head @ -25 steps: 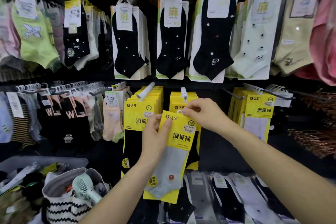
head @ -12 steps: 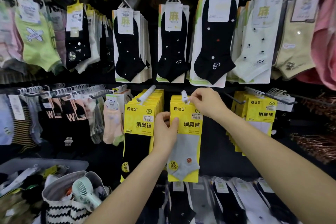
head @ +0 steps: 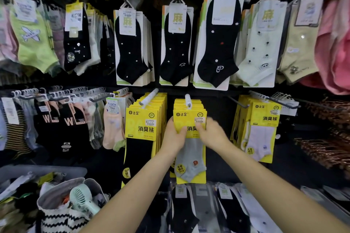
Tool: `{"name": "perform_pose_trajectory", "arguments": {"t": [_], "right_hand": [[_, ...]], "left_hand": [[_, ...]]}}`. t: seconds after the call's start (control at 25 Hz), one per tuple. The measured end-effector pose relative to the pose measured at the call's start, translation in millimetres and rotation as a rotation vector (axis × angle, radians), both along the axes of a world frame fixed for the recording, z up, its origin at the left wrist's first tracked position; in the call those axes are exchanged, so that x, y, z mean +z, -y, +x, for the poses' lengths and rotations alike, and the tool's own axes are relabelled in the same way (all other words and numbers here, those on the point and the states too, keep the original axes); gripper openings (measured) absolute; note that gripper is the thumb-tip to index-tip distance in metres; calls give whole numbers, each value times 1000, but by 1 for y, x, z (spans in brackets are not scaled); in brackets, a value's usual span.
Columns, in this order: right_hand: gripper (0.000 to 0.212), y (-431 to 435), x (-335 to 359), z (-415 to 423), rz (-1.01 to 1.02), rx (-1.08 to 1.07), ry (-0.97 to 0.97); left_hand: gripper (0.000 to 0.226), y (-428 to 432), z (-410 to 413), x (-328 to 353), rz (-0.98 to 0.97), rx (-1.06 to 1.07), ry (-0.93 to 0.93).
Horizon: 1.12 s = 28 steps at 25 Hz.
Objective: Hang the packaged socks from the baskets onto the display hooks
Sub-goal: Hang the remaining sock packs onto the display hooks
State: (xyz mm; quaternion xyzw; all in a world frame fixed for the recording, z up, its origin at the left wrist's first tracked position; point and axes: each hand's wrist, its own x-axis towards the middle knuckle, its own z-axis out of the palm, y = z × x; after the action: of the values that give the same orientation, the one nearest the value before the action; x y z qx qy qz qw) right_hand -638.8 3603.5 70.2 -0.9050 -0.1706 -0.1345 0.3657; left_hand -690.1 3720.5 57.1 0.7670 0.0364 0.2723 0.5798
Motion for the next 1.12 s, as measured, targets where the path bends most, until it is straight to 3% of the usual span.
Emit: {"name": "perform_pose_trajectory", "arguments": {"t": [0.32,0.44,0.52,0.76,0.88,1.12], "right_hand": [[30,10,-27,-12,12,134,-72],[44,27,-67,-43,18,176,-107],[54,42,-105,-66,-6,173,-164],[53,95,-251,-144,-198,193,-508],[52,138,-305,-173,-389,218,-630],[51,209,-348,-193,-581,25,-684]], "left_hand": [[38,1,-26,-26,3,-51,-55],[57,1,-58,-67,0,9,-125],[58,-1,-84,-104,-9,22,-181],[42,8,-170,-254,2,-4,-566],[37,14,-207,-317,11,17,-717],[37,38,-218,-352,28,29,-795]]}}
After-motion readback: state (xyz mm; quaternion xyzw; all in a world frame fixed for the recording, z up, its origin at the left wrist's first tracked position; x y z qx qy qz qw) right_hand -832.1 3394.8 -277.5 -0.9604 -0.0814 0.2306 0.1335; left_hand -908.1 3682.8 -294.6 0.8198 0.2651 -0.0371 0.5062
